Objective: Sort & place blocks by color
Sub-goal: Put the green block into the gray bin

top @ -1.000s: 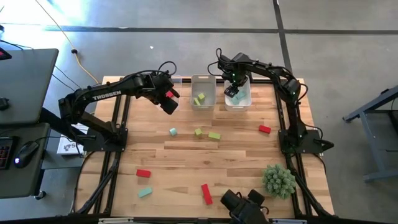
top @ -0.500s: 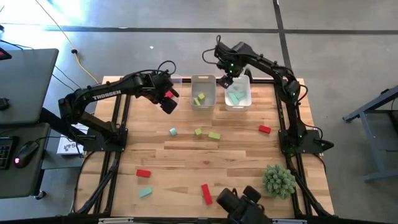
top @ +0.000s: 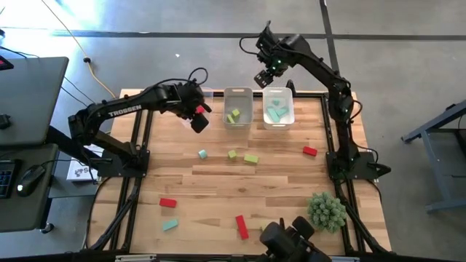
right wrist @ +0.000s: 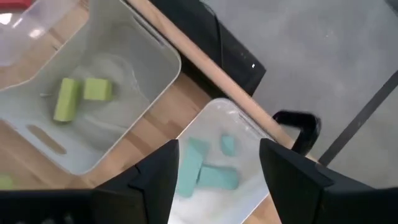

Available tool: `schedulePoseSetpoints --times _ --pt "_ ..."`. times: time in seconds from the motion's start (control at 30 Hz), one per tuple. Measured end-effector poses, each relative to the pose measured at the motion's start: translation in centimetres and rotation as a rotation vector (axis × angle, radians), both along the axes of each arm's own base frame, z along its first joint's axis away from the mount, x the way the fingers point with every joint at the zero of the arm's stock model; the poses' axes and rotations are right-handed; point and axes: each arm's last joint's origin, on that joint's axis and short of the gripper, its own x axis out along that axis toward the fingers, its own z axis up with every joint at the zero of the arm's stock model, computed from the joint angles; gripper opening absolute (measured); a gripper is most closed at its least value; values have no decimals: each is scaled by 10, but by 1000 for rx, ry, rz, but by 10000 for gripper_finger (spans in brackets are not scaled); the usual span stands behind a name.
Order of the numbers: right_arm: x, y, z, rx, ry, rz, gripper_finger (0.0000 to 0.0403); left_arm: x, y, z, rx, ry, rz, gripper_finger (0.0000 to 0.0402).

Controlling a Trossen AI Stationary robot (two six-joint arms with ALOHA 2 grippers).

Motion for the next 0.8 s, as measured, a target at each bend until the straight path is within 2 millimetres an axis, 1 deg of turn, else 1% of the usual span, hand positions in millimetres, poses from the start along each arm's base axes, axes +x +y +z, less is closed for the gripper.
schedulePoseSetpoints --times 0.17,0.47,0.6,0.8 --pt "-2 8 4 29 -8 -81 211 11 -5 3 15 -78 -102 223" --pt "12 25 4 57 -44 -155 211 31 -19 7 91 -150 -261 223" --pt "19 35 4 68 -59 -179 211 43 -26 -1 59 -152 -310 223" --pt "31 53 4 66 -64 -181 211 67 -31 -30 17 -78 -382 223"
